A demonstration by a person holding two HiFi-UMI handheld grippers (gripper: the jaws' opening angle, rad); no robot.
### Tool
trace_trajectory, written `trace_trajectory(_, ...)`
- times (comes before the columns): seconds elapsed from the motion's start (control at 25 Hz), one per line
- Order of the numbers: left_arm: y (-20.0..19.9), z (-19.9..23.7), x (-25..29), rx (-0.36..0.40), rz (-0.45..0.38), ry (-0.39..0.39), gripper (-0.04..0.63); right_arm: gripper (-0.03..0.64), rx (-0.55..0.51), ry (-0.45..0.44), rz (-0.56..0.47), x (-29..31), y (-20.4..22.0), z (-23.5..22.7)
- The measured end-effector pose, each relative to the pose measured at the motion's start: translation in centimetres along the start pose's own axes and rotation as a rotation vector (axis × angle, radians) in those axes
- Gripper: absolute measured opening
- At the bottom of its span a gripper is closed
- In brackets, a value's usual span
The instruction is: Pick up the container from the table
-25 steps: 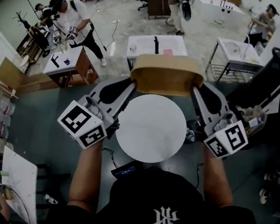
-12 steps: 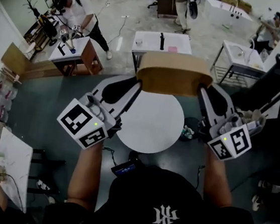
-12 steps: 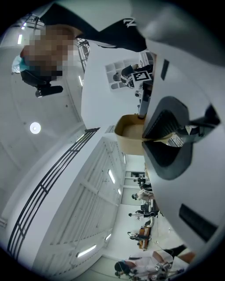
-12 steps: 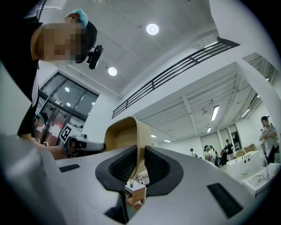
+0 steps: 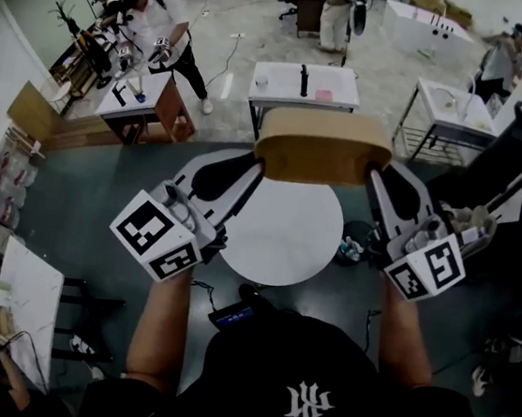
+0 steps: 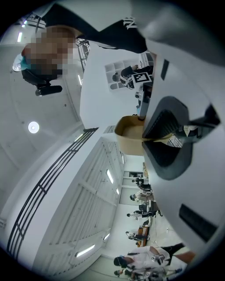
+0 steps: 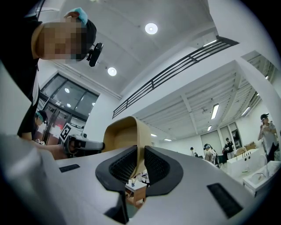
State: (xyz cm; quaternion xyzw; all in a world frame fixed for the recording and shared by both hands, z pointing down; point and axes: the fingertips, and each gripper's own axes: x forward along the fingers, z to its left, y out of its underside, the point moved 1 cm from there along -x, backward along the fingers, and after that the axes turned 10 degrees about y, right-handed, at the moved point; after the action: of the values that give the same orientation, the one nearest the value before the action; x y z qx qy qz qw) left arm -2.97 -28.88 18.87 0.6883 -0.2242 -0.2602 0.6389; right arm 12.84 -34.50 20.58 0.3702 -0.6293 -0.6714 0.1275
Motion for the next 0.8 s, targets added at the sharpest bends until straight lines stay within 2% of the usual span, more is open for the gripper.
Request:
trace_trajectory(0.48, 1.2, 0.5, -0.1, -0.036, 0.023, -0.001, 0.028, 0.072, 0.026, 0.010, 0.025, 0.2, 1.3, -0.2)
trace_trajectory(0.8, 1.8, -0.1, -0.3, -0.039, 0.033, 0.025, 0.030, 0.072, 0.031, 0.027, 0.032, -0.5, 1.6, 0.1)
